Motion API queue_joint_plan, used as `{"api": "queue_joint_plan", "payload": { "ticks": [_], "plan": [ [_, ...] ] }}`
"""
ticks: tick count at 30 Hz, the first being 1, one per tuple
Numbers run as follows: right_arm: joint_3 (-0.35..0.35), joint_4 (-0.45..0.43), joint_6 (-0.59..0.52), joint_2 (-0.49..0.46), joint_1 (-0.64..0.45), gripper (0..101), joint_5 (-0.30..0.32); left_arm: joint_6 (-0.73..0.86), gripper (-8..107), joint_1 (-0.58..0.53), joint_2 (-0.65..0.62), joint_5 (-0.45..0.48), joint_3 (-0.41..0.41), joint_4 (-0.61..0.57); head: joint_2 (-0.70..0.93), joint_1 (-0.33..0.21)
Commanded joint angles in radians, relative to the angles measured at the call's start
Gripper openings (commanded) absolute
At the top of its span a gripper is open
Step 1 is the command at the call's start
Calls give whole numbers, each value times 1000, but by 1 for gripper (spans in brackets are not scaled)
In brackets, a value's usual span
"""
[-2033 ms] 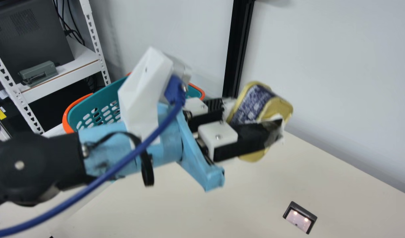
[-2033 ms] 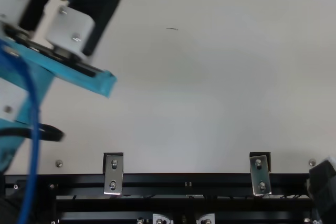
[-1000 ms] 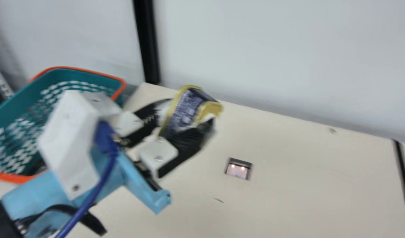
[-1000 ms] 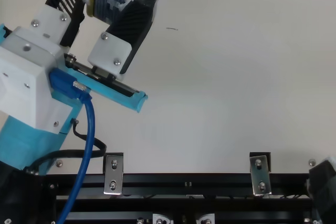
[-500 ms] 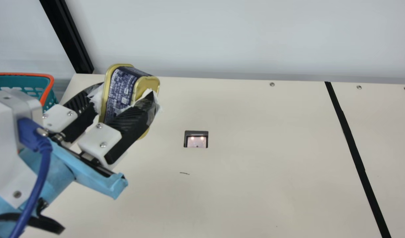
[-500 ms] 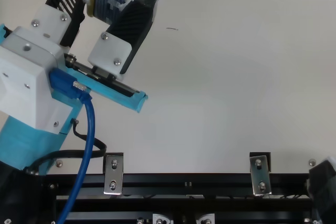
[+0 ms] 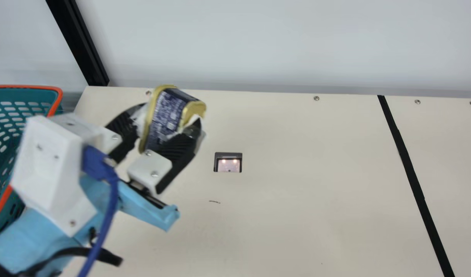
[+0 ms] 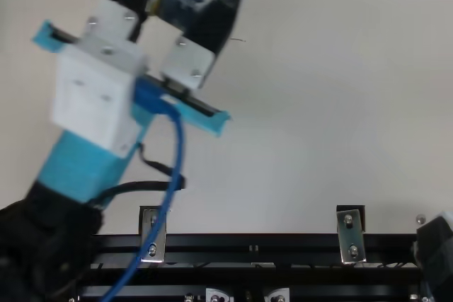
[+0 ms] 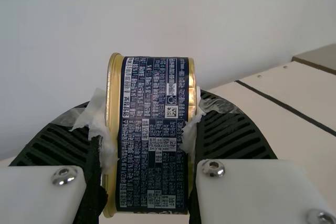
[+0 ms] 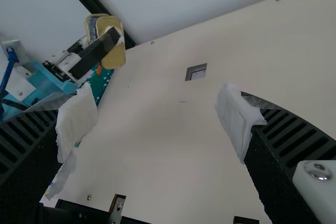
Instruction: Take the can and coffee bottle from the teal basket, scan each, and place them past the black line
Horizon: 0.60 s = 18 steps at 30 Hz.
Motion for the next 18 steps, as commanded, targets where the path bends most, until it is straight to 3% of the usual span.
{"api": "queue_joint_plan", "payload": {
  "ticks": [1,11,18],
  "plan": [
    [0,0,0,0,0,101,0,-42,10,-4,63,-29,-2,70,-5,-2],
    [0,0,0,0,0,101,0,-245,10,54,307,-132,-54,324,-5,-2],
    [0,0,0,0,0,101,0,-381,10,102,445,-167,-115,425,-5,-2]
  ]
}}
